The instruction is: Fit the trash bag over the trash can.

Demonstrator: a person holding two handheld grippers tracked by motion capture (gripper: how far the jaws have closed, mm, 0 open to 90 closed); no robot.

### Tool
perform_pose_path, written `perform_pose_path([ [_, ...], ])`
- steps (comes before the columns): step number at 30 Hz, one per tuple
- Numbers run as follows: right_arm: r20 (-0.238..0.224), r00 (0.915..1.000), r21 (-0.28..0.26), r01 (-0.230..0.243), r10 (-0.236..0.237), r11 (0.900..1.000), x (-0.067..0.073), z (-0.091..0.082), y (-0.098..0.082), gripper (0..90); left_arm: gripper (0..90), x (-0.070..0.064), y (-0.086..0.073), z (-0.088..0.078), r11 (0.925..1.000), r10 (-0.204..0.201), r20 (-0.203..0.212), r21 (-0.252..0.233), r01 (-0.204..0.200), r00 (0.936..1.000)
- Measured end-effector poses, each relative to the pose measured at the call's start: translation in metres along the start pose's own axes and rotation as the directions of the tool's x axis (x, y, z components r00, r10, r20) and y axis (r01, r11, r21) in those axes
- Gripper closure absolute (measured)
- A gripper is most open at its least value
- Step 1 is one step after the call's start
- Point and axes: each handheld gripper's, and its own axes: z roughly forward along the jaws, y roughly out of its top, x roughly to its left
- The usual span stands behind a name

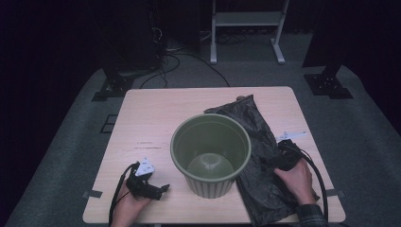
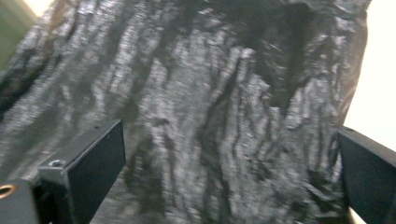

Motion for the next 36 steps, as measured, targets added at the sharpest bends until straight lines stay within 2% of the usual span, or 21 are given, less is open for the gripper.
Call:
perform_pose_path([
  [3,-0.019,0.9995,-0.002,0.026,-0.026,1.0,0.012,0.004,0.009,1.6,0.0,0.0,0.0,0.0,1.0,0.0,0.0,0.0,0.0,1.0],
  [7,-0.048,0.9983,0.008,0.034,-0.034,0.999,0.023,0.012,0.012,1.6,0.0,0.0,0.0,0.0,1.0,0.0,0.0,0.0,0.0,1.0],
  [12,-0.059,0.9967,0.007,0.057,-0.056,0.998,0.035,0.02,0.016,1.6,0.0,0.0,0.0,0.0,1.0,0.0,0.0,0.0,0.0,1.0],
  [17,-0.042,0.9949,0.021,0.093,-0.092,0.995,0.049,0.029,0.02,1.8,0.0,0.0,0.0,0.0,1.0,0.0,0.0,0.0,0.0,1.0],
  [20,0.007,0.9914,0.034,0.13,-0.131,0.991,0.056,0.032,0.02,5.5,0.0,0.0,0.0,0.0,1.0,0.0,0.0,0.0,0.0,1.0],
  [21,0.036,0.9872,0.042,0.154,-0.156,0.987,0.058,0.032,0.02,8.3,0.0,0.0,0.0,0.0,1.0,0.0,0.0,0.0,0.0,1.0],
  [23,0.033,0.9872,0.029,0.155,-0.156,0.987,0.06,0.03,0.02,16.1,0.0,0.0,0.0,0.0,1.0,0.0,0.0,0.0,0.0,1.0],
  [26,0.023,0.986,0.02,0.165,-0.165,0.986,0.06,0.027,0.02,32.8,0.0,0.0,0.0,0.0,1.0,0.0,0.0,0.0,0.0,1.0],
  [28,0.013,0.9853,0.018,0.17,-0.17,0.985,0.06,0.024,0.019,46.4,0.0,0.0,0.0,0.0,1.0,0.0,0.0,0.0,0.0,1.0],
  [31,-0.012,0.9846,0.02,0.175,-0.174,0.984,0.058,0.02,0.018,62.2,0.0,0.0,0.0,0.0,1.0,0.0,0.0,0.0,0.0,1.0],
  [36,-0.065,0.9787,0.023,0.197,-0.195,0.98,0.057,0.015,0.014,78.4,0.0,0.0,0.0,0.0,1.0,0.0,0.0,0.0,0.0,1.0],
])
